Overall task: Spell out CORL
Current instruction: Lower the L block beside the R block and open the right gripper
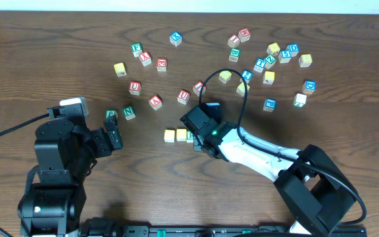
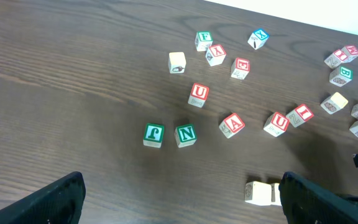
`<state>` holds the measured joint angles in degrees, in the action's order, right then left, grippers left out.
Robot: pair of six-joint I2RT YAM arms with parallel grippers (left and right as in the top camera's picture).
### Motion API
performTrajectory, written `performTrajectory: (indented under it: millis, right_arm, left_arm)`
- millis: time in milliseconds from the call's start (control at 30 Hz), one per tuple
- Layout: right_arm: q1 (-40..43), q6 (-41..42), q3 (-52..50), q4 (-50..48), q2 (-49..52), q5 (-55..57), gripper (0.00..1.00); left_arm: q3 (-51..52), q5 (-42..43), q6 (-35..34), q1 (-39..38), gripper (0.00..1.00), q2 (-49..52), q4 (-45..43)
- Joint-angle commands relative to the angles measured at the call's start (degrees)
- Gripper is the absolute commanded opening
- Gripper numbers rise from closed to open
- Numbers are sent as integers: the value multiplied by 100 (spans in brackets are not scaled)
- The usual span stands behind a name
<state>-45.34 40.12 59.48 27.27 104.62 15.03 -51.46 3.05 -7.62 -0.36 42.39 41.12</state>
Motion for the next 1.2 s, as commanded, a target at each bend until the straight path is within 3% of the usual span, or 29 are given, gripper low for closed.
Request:
performTrajectory:
  millis: [0, 267, 1167]
  right_arm:
    - [-35, 101, -31, -37, 52, 136, 43]
    - [-9, -109, -11, -369, 50, 142, 43]
    - [946, -249, 225, -127, 48, 291, 42]
  left_arm:
    - [-138, -50, 50, 31, 98, -15, 2]
    - [-138, -50, 50, 31, 98, -15, 2]
    - [-138, -50, 50, 31, 98, -15, 2]
